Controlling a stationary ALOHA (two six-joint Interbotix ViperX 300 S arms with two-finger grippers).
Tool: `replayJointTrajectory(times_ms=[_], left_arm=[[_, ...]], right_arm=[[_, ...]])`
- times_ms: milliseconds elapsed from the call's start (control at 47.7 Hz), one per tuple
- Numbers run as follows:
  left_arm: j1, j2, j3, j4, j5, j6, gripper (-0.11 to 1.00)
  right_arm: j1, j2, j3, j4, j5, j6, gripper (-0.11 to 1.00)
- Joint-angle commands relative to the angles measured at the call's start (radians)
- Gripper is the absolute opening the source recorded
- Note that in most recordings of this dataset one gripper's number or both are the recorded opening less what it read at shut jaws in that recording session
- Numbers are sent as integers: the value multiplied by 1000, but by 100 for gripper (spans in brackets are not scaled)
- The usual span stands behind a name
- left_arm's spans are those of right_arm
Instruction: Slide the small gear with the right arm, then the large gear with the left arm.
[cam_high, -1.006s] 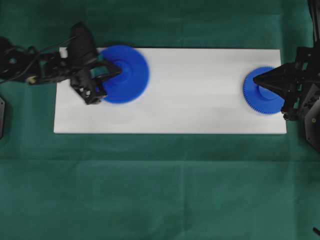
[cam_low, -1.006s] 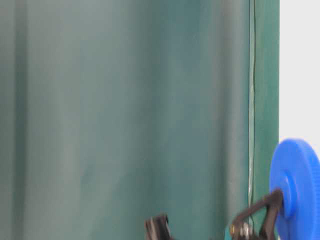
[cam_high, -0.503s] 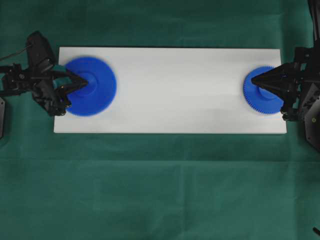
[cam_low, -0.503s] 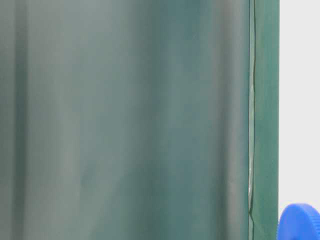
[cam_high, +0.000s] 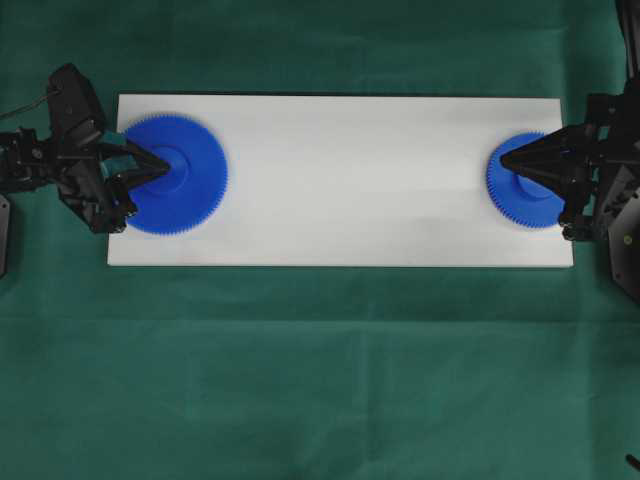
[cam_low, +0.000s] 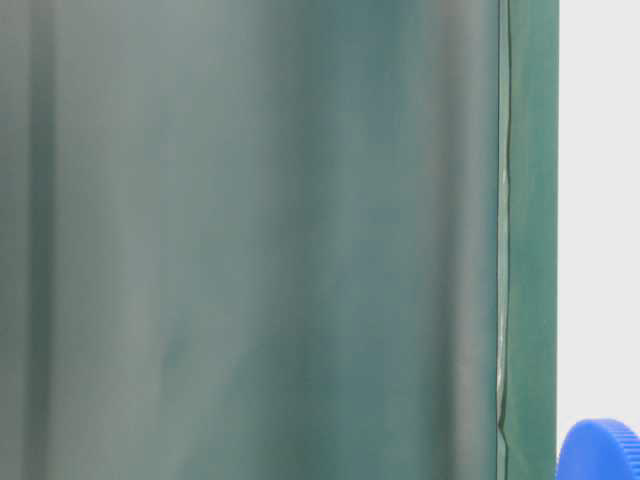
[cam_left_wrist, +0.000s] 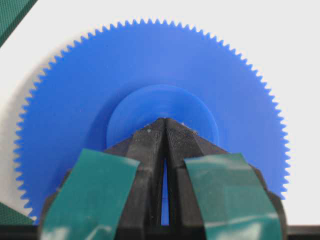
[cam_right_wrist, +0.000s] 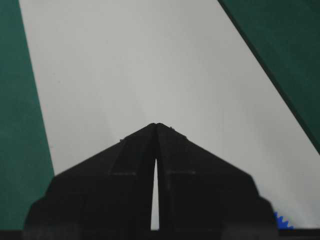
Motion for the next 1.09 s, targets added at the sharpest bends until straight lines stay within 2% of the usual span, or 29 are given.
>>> replayJointTrajectory(times_ms=[0, 231, 524, 1069], left_arm=[[-8, -23, -18, 0, 14, 5, -1], [-14, -114, -57, 2, 60, 12, 0], [-20, -230, -77, 2, 67, 121, 0], [-44, -370, -49, 2, 67, 126, 0]], right_arm=[[2, 3, -25, 3, -8, -3, 50], [2, 3, -25, 3, -8, -3, 50], [2, 2, -25, 3, -8, -3, 50], [2, -2, -28, 2, -9, -5, 50]])
